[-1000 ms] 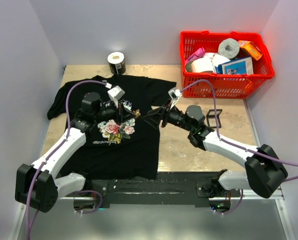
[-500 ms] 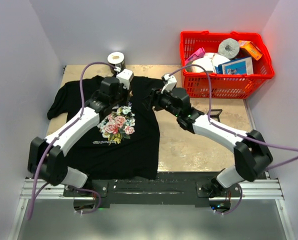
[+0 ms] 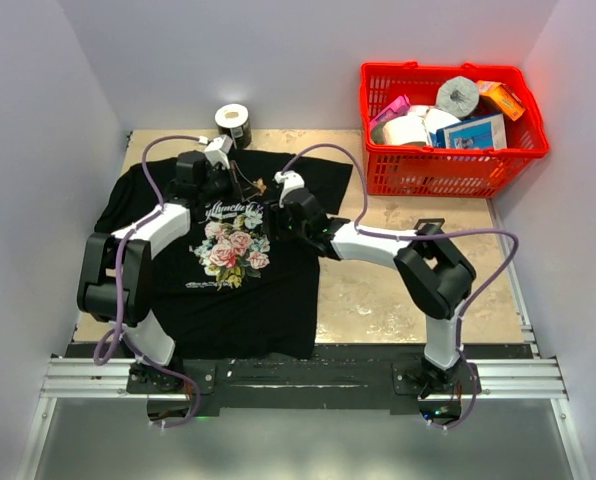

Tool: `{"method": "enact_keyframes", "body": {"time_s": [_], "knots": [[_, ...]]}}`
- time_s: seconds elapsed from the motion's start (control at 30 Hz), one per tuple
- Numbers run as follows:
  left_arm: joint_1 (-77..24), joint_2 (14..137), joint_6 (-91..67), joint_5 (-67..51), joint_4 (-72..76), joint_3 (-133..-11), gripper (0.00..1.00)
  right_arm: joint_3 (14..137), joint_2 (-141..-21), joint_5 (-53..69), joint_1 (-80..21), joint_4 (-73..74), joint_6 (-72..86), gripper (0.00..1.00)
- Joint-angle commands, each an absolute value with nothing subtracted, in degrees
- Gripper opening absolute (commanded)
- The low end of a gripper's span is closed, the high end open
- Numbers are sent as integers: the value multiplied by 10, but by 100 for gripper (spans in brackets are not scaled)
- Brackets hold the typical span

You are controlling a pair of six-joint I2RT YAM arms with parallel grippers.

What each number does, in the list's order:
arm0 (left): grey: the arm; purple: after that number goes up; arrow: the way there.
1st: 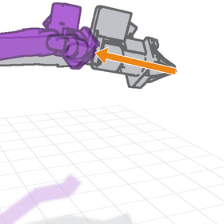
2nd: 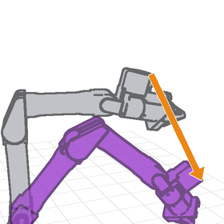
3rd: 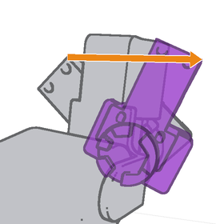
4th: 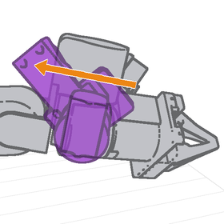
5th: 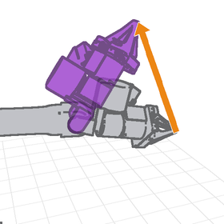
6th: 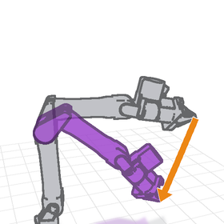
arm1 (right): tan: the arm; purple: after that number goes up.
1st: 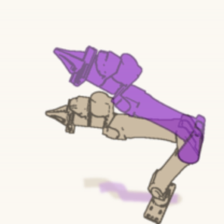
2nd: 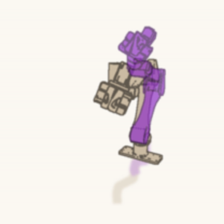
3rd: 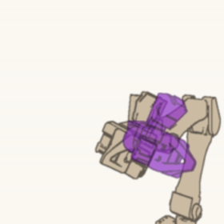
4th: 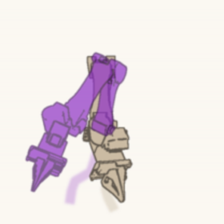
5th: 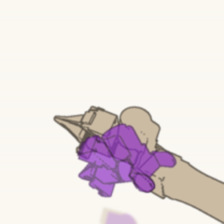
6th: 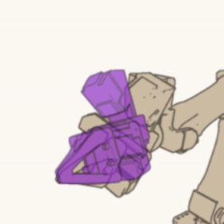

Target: Pin the brooch onto the clothing

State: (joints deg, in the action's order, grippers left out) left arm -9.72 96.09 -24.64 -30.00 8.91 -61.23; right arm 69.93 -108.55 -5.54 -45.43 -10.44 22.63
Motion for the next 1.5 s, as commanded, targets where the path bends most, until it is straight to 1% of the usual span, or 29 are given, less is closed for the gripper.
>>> {"method": "enact_keyframes", "body": {"time_s": [0.0,0.1,0.23,0.33,0.43,0.57,0.6,0.67,0.77,0.8,0.87,0.97,1.0,1.23,1.3,1.33,1.43,1.47], "knots": [[-92,981,-316,-353,213,-592,0,762,-1121,-93,-452,-95,190,58],[-87,988,-331,-348,256,-549,0,801,-1152,-93,-452,-75,170,57],[-77,1008,-392,-366,358,-500,0,813,-1173,-98,-444,-68,165,56],[-77,1023,-424,-375,407,-484,0,819,-1186,-100,-437,-69,163,56],[-77,1025,-435,-372,425,-472,0,829,-1202,-92,-430,-64,156,55],[-77,1008,-424,-328,429,-454,0,833,-1216,-81,-421,-62,159,54],[-77,1003,-428,-325,442,-449,0,832,-1218,-79,-419,-62,162,53],[-77,986,-443,-303,461,-428,0,825,-1218,-72,-409,-68,175,49],[-77,970,-498,-273,551,-374,0,804,-1214,-41,-398,-91,192,43],[-77,972,-517,-275,593,-366,0,797,-1212,-34,-397,-97,192,42],[-77,981,-526,-288,607,-356,0,795,-1215,-24,-397,-103,191,41],[-77,988,-552,-295,669,-324,0,788,-1217,-15,-397,-110,189,41],[-77,991,-555,-296,685,-312,0,785,-1218,-14,-396,-112,190,39],[-77,1023,-590,-314,790,-287,0,771,-1226,-1,-397,-140,209,38],[-78,1041,-601,-319,822,-285,0,769,-1229,-1,-396,-142,216,29],[-78,1047,-604,-320,830,-283,0,767,-1225,-1,-397,-145,221,18],[-78,1059,-598,-320,841,-285,0,755,-1214,-1,-396,-160,231,3],[-78,1060,-592,-318,841,-285,0,752,-1211,-1,-396,-162,236,0]]}}
